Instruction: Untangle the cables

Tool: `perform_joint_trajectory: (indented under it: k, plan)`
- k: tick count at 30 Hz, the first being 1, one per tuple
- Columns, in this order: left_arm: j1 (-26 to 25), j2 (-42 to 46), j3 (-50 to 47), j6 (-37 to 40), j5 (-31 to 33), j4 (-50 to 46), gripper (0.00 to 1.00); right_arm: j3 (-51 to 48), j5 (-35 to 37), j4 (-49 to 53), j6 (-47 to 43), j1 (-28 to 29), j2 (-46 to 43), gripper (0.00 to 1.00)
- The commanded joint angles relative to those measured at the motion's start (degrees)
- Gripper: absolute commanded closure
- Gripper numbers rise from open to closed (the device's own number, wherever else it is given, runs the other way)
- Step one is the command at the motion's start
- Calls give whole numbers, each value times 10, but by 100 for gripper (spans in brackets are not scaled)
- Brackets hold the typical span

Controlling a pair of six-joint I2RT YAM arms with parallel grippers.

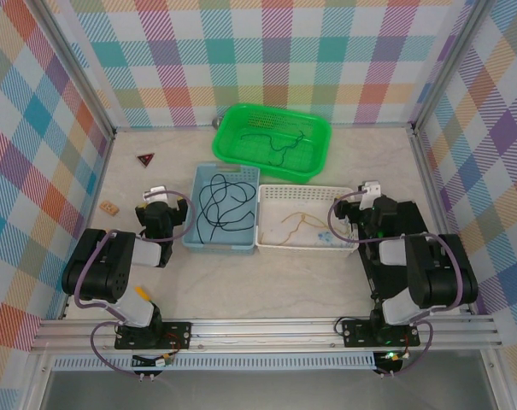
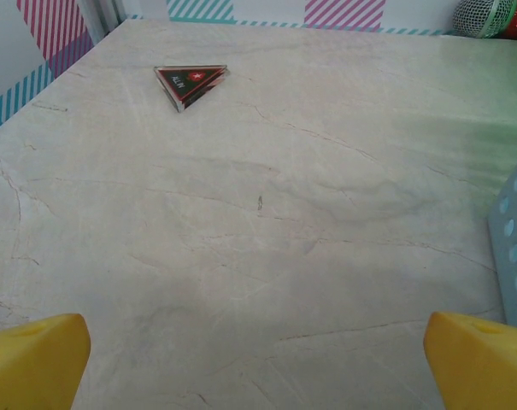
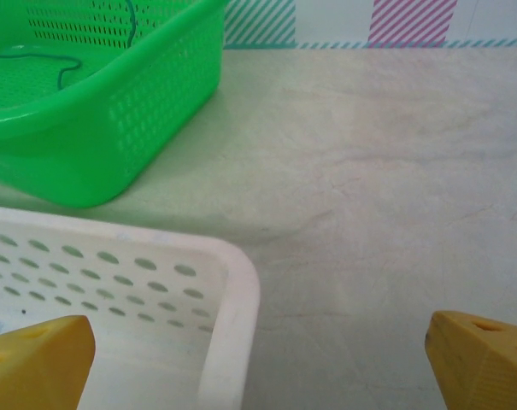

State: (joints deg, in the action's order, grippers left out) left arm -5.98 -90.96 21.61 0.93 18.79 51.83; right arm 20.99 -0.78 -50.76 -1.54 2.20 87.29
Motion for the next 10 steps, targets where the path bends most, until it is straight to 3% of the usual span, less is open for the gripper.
perform_joint_trajectory:
  k: [1, 10]
  plan:
    - [-8, 4, 7, -1, -18, 0, 0, -2, 4, -21, 1, -2, 6, 1]
    - [-7, 5, 6, 0, -17, 2, 0, 11, 10, 0, 5, -2, 10, 1]
